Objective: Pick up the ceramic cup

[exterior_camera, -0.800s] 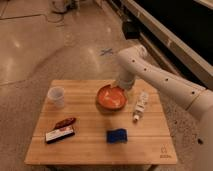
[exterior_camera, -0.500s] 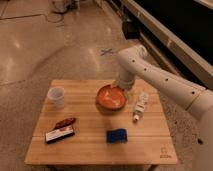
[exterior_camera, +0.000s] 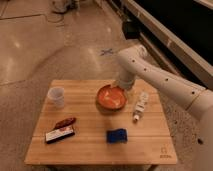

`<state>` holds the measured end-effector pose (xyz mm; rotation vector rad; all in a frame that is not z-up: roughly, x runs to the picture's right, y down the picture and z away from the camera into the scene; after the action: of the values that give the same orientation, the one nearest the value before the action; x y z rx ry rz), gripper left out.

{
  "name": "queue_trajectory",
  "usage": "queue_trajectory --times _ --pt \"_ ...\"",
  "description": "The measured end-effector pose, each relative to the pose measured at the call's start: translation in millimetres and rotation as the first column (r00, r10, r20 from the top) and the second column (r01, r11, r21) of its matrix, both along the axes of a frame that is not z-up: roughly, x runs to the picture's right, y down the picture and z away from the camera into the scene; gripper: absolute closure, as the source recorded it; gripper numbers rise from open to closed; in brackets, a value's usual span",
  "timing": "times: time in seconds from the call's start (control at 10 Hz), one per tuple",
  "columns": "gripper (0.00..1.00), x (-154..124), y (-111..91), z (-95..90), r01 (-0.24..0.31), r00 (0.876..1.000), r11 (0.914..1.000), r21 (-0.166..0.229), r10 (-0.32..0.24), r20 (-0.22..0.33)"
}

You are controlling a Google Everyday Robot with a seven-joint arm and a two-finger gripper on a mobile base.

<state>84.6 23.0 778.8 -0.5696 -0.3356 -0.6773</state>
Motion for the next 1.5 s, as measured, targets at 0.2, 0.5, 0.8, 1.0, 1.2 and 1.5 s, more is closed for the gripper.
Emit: queue_trajectory --times 0.2,0.5,0.8,1.0,1.2,1.5 --pt "0.20 0.0 0.0 0.0 0.000 1.000 1.0000 0.000 0.000 0.000" --pt "0.20 0.0 0.0 0.0 0.000 1.000 1.0000 0.000 0.000 0.000" --pt "0.20 0.0 -0.1 -0.1 0.000 1.000 1.0000 0.000 0.000 0.000" --pt "0.20 0.0 -0.1 -0.1 0.000 1.000 1.0000 0.000 0.000 0.000" --pt "0.20 -0.6 -0.9 0.1 0.000 1.000 1.0000 0.001 0.000 0.001" --pt "0.20 -15.7 -13.6 18.5 0.002 1.000 1.0000 0.003 -0.002 0.018"
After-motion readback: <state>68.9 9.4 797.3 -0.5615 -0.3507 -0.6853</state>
